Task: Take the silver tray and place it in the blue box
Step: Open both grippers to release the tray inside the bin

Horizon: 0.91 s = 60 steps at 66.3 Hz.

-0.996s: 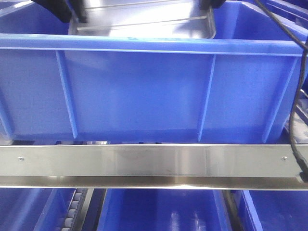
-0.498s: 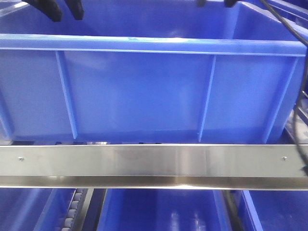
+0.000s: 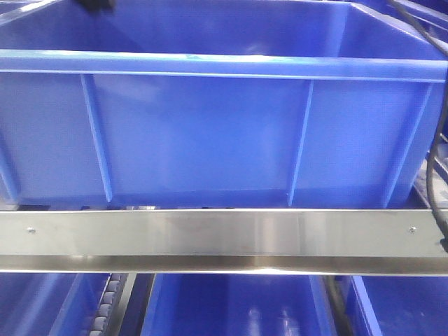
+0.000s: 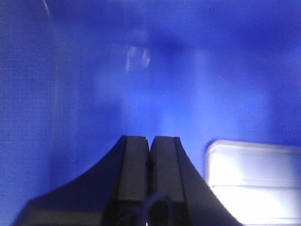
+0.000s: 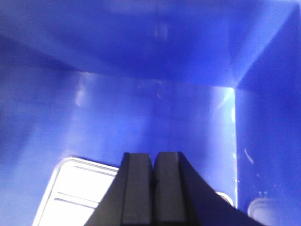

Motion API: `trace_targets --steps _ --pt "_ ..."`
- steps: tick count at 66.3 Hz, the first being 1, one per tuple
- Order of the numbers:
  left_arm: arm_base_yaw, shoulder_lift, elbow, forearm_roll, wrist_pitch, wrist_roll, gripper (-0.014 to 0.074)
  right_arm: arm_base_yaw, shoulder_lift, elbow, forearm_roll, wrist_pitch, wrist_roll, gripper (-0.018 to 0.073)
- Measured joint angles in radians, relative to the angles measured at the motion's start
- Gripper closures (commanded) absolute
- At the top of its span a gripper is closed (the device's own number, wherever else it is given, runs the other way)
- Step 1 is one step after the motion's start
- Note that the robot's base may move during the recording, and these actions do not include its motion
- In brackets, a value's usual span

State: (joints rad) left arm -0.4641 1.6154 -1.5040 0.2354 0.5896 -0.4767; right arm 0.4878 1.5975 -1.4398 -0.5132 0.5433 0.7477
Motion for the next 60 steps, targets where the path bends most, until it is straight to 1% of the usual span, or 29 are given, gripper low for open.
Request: trace_targets --steps 7,13,20,26,30,36,42,49,60 --pt "0.0 -0.093 0.1 0.0 -0.084 0.0 0.0699 0.0 -0.067 0.086 -0.007 -0.055 0.0 0.0508" --pt "0.0 -0.186 0.221 0.0 -0.16 0.0 0.0699 0.0 -0.147 0.2 -0.021 -0.153 0.0 0.0508" --pt "0.0 -0.315 0.383 0.003 -0.265 0.0 0.0699 0.0 -0.261 0.356 -0.071 -0.302 0.0 0.0508" --pt "0.0 -0.443 0.529 0.022 -0.351 0.0 0.0699 0.0 -0.371 0.471 -0.129 -0.385 0.0 0.0508" --pt "0.0 -0.521 0.613 0.033 -0.394 0.0 0.0699 0.0 -0.438 0.538 -0.168 -0.416 0.0 0.0508" --pt "0.0 -0.645 0.726 0.045 -0.445 0.0 0.0699 0.0 -0.546 0.632 -0.219 -0.436 0.0 0.0508" --pt "0.0 -0.772 0.844 0.059 -0.468 0.0 0.0699 0.0 -0.668 0.721 -0.259 -0.438 0.0 0.0508" --pt "0.0 -0.916 0.953 0.066 -0.472 0.0 0.07 0.0 -0.812 0.824 -0.27 -0.429 0.0 0.0508" --pt "0.0 -1.143 1.087 0.069 -0.469 0.0 0.07 0.0 -1.068 0.956 -0.272 -0.352 0.0 0.0508"
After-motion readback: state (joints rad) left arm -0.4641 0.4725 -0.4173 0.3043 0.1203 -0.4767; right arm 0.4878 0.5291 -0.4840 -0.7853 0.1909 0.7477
